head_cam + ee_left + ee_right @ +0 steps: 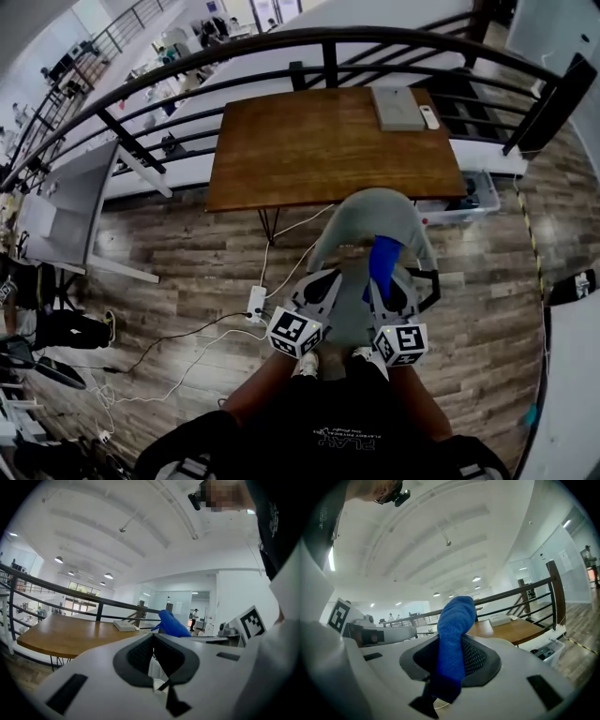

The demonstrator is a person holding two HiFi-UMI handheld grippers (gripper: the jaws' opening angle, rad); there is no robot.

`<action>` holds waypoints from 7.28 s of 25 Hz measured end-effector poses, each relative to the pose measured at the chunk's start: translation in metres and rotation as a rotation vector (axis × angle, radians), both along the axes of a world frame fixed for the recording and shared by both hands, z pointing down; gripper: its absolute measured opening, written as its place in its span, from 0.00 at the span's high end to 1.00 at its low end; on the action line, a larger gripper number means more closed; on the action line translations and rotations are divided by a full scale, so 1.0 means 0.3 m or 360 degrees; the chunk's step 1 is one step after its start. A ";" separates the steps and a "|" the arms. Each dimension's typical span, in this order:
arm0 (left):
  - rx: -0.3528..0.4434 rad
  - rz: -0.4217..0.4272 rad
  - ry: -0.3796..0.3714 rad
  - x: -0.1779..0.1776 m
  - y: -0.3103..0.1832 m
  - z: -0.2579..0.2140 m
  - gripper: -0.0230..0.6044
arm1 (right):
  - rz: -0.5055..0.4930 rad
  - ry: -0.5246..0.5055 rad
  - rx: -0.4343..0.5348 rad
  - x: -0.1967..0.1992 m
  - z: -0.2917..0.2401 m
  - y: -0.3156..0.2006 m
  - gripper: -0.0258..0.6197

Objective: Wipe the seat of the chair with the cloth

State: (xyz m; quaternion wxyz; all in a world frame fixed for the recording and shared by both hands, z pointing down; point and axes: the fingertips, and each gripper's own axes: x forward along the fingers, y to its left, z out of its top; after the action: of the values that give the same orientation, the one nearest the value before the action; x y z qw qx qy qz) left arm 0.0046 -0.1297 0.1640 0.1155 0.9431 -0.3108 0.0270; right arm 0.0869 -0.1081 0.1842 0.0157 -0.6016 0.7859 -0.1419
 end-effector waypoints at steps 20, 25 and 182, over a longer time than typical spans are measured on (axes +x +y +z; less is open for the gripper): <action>-0.0256 -0.0414 -0.0179 0.099 -0.175 0.363 0.95 | -0.0326 -0.0085 -0.0264 0.104 0.360 -0.182 0.79; -0.0311 -0.0521 -0.0110 0.057 -0.212 0.504 0.95 | -0.0409 0.0009 -0.0300 0.046 0.501 -0.222 0.79; -0.0800 -0.0463 -0.0454 -0.311 0.391 1.656 0.95 | -0.0336 0.0650 -0.1024 -0.366 1.741 -0.053 0.79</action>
State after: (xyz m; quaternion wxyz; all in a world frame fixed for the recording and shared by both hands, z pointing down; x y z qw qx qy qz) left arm -0.0886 -0.0123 0.6610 0.3027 0.8174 -0.4391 0.2178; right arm -0.0229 -0.1240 0.7066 -0.3449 -0.5077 0.7458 -0.2592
